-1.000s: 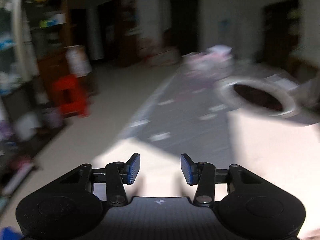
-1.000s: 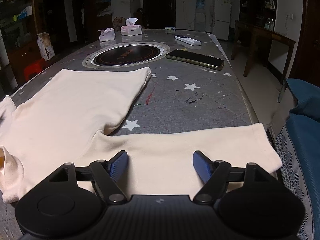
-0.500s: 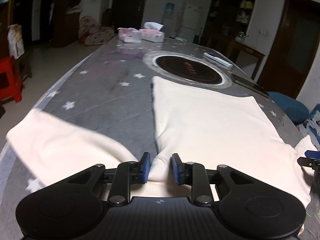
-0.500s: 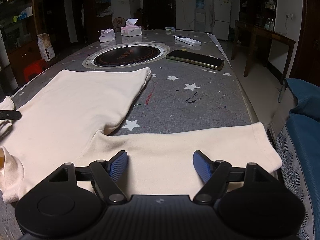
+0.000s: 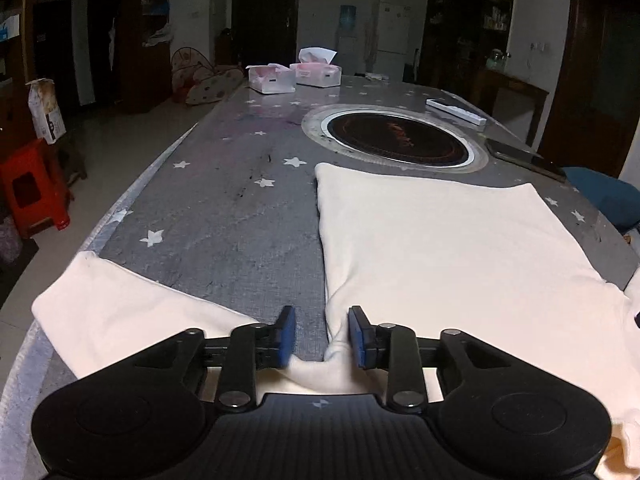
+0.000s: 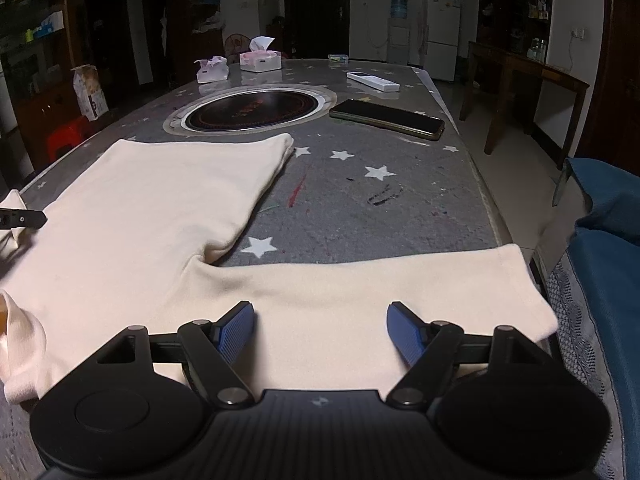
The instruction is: Fold clothes
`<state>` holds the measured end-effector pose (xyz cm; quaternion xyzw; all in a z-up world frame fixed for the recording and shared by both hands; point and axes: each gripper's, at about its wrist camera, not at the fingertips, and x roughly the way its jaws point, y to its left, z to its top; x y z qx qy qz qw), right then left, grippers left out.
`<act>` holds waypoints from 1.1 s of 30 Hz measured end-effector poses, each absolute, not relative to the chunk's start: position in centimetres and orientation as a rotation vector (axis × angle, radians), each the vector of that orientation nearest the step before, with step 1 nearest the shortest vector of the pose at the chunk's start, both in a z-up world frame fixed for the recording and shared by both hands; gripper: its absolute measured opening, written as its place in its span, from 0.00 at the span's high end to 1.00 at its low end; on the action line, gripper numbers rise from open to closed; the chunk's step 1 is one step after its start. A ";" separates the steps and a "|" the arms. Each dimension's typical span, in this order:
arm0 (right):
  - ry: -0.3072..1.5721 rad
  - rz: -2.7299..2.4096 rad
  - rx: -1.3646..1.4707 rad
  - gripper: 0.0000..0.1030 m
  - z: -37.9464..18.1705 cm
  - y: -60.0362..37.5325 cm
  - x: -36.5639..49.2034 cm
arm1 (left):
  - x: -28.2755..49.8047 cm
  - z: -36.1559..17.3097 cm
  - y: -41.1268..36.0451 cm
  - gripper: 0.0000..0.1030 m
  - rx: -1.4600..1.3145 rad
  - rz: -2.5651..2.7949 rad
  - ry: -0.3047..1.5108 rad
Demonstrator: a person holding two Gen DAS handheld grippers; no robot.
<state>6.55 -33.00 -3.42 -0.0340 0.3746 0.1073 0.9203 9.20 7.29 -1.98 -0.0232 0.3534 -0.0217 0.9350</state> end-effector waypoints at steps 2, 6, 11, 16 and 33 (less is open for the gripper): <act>0.763 0.203 -0.076 0.28 -3.3 -33.3 6.2 | 8.9 -1.6 7.3 0.65 -0.064 -0.051 0.717; 0.754 0.152 -0.076 0.34 -3.0 -34.5 5.6 | 7.8 -0.4 6.5 0.62 -0.062 -0.091 0.704; 0.765 0.054 0.017 0.46 -3.2 -38.2 5.9 | 6.8 0.8 4.2 0.55 -0.055 -0.184 0.692; 0.755 -0.046 0.064 0.48 -3.2 -41.1 5.9 | 6.4 1.2 2.0 0.55 -0.054 -0.270 0.695; 0.722 -0.080 0.253 0.81 -4.1 -45.4 6.5 | 4.6 0.7 -3.0 0.54 0.002 -0.430 0.722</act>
